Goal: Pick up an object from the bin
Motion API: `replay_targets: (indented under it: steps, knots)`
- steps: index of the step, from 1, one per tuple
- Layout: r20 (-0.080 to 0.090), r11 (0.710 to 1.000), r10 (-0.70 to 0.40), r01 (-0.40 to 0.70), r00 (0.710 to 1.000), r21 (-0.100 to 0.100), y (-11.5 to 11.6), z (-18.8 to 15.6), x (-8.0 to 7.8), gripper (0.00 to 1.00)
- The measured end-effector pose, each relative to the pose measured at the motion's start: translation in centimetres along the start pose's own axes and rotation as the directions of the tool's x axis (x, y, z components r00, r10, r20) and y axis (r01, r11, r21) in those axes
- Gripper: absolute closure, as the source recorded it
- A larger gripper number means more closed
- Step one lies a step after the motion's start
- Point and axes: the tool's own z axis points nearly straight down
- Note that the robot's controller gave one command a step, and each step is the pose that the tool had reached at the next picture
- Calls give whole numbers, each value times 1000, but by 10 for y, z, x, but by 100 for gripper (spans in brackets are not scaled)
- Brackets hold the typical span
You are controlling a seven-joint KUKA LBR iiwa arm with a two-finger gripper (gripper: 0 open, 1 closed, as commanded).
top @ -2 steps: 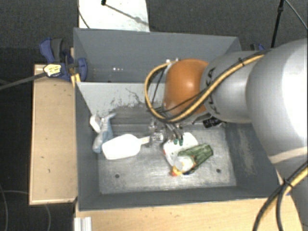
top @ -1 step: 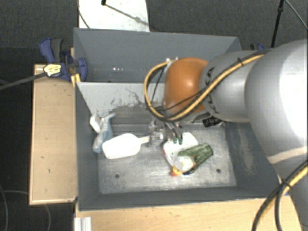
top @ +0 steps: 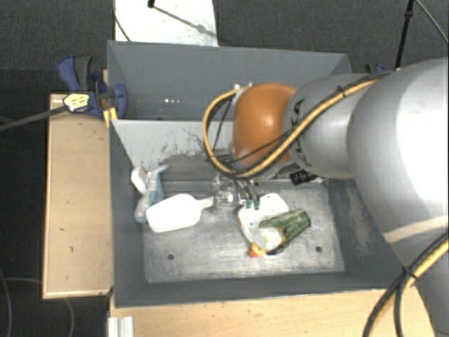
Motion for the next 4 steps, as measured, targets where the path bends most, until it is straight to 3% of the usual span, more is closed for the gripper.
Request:
replay_targets:
  steps: [1,2,3,4]
  knots:
    - [-11,1000,-6,6,1000,-1,8,-52,11,100]
    - [8,1000,-2,2,1000,-6,-3,-64,2,100]
    - [-13,1000,-8,8,1000,0,6,-92,12,100]
    - [-7,1000,-6,6,1000,-2,13,-150,26,100]
